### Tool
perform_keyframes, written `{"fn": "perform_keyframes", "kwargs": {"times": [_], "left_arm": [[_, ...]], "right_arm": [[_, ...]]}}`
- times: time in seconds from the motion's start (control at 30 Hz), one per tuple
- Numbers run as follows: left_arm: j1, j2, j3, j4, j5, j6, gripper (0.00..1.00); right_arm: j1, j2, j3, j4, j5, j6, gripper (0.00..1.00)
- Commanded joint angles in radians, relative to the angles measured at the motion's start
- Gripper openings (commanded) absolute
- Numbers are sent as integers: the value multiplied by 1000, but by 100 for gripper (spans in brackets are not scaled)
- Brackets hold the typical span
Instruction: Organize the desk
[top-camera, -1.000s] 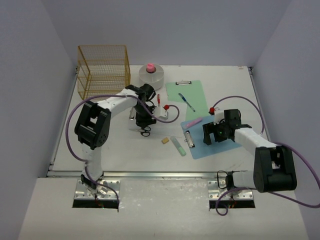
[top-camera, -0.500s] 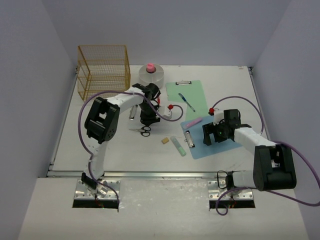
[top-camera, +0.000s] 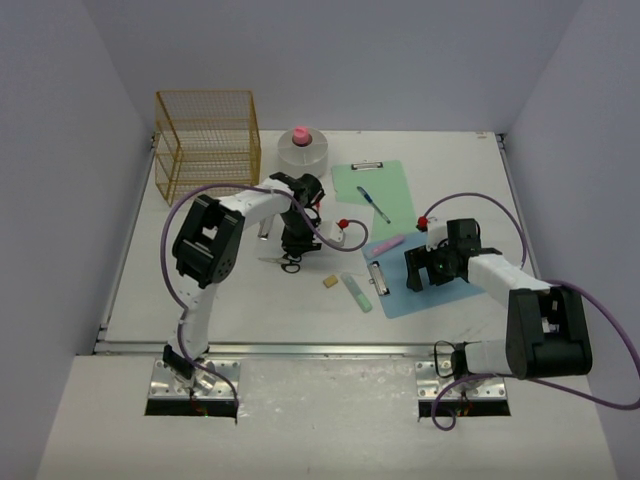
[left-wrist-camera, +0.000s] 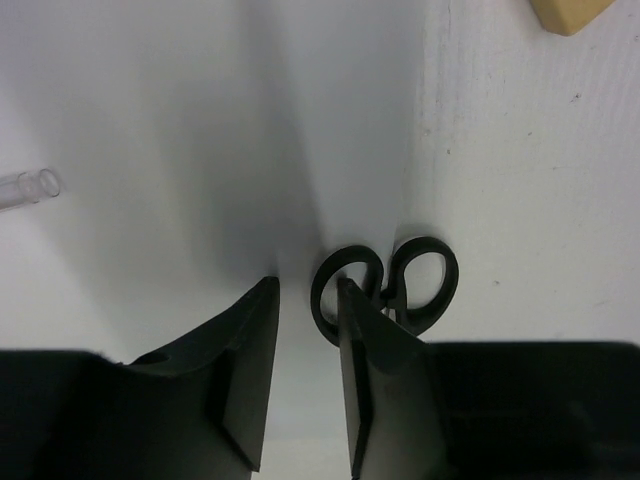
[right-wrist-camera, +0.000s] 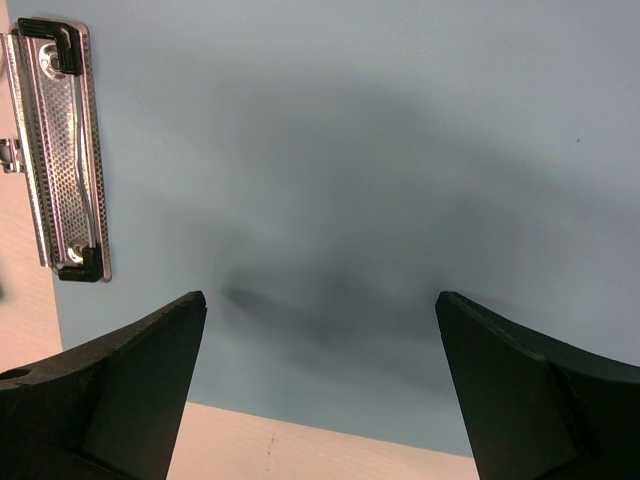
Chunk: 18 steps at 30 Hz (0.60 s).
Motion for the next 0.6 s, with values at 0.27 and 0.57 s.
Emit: {"fn": "perform_keyframes", "kwargs": {"times": [0.27, 0.57], "left_arm": [[-35, -29, -94, 44, -22, 20, 4], [-29, -152, 26, -101, 83, -64, 0]], "right_arm": [[-3, 16, 41, 9, -8, -6, 99], [-4, 15, 46, 7, -17, 3, 99]]}}
